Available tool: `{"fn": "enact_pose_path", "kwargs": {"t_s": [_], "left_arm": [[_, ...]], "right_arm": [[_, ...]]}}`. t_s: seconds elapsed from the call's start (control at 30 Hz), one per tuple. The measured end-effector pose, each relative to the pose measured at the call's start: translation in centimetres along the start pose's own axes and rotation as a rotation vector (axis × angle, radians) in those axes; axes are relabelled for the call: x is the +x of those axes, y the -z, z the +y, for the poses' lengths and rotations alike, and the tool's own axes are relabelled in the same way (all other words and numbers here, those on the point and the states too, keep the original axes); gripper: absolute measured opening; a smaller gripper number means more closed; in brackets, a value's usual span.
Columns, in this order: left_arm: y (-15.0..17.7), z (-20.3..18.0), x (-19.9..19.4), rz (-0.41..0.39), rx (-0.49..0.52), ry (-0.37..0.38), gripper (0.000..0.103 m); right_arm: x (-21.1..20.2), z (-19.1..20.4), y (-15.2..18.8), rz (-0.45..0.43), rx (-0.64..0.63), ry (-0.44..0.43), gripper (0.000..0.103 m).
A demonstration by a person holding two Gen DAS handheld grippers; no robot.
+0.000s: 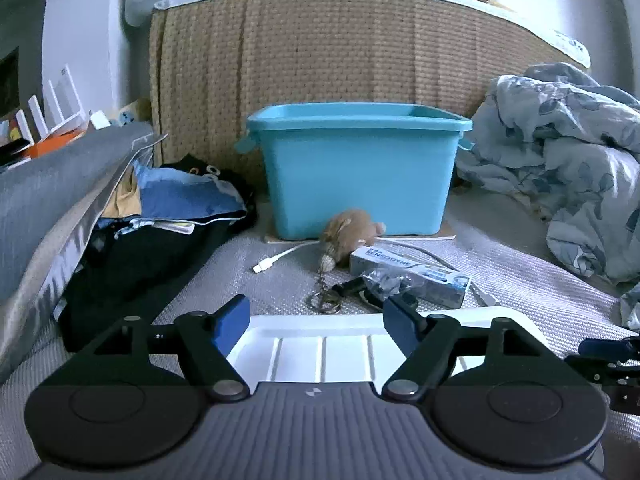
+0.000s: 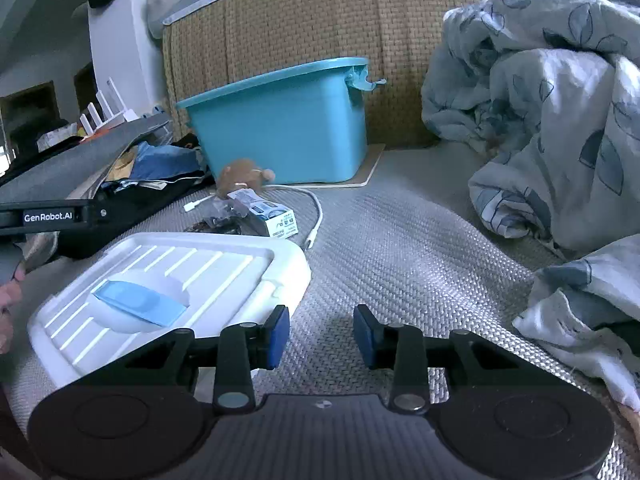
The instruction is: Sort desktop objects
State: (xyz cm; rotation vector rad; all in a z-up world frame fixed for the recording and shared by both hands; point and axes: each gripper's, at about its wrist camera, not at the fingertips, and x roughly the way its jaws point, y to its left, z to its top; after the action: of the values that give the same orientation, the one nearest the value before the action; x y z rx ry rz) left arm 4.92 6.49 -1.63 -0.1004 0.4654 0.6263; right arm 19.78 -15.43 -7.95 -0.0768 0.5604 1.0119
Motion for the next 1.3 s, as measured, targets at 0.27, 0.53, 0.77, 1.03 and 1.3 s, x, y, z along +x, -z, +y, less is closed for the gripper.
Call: {"fn": "enact_pose_path", "kwargs": {"t_s": [0.27,0.53,0.77,1.03,1.3], "left_arm": [[-0.07,0.35,-0.08,0.008,-0.019,0.005,0.081],[-0.27,0.67,-0.31,0.01,-0.035,0.009,0.083],[-0.29,0.55,-0.27,0.014,-0.036,0.017,0.085],[-0.35,0.37,-0.39,0.011,-0.034,0.026,0.086],[-0.31,0.06,-0.4,0.009,-0.022,0.041,0.086]], "right_arm": [[-0.59,0.35,-0.14,-0.011,-0.007,0.027,0.04],[-0.67,0.2,-0.19,0.007,0.008,0.033,0.04],[-0.4,0.58,0.02,0.023,-0.01,0.032,0.04],[-0.64,0.97,0.13,0.016,-0.023,0.023,0.04],[-0.97,0.9,0.09,-0.003,-0.018,0.028,0.04]]}}
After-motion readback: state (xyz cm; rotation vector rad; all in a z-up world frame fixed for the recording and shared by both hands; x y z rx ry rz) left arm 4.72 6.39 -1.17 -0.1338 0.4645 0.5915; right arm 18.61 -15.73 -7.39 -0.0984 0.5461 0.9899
